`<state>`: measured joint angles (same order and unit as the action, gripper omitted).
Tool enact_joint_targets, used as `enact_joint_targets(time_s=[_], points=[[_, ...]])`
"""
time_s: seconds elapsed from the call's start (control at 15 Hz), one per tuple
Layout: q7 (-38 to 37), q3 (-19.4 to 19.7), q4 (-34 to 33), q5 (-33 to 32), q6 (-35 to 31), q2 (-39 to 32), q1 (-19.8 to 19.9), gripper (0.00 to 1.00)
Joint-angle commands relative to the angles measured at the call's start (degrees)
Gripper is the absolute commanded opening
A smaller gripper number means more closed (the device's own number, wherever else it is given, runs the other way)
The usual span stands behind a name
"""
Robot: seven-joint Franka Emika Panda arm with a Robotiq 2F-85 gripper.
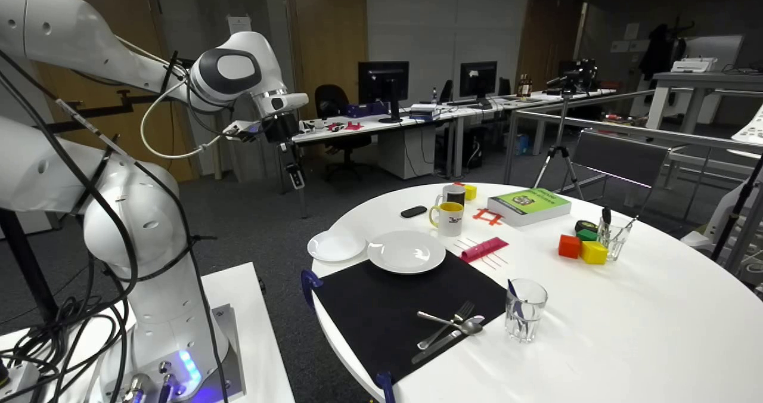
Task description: Put the white ceramic plate on the black mat
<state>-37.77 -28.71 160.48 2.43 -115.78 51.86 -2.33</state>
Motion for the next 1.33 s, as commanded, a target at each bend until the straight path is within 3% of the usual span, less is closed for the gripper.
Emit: enact_joint_targets(time_s=[0.0,0.53,0.8,1.0,1.27], points=[[-1.1,1.3,-0.1,-1.3,0.0,-0.6,-1.3,1.0],[-1.1,1.3,-0.1,-1.3,0.0,-0.6,-1.3,1.0],[-0.4,2.4,-0.1,-3.2,-1.9,-2.1,0.8,1.0],[0.1,5.3,-0.1,-5.1,-5.1,-3.5,3.6,1.0],[0.6,9.7,-0.1,-7.3,-15.8,-7.3,7.8,1.0]])
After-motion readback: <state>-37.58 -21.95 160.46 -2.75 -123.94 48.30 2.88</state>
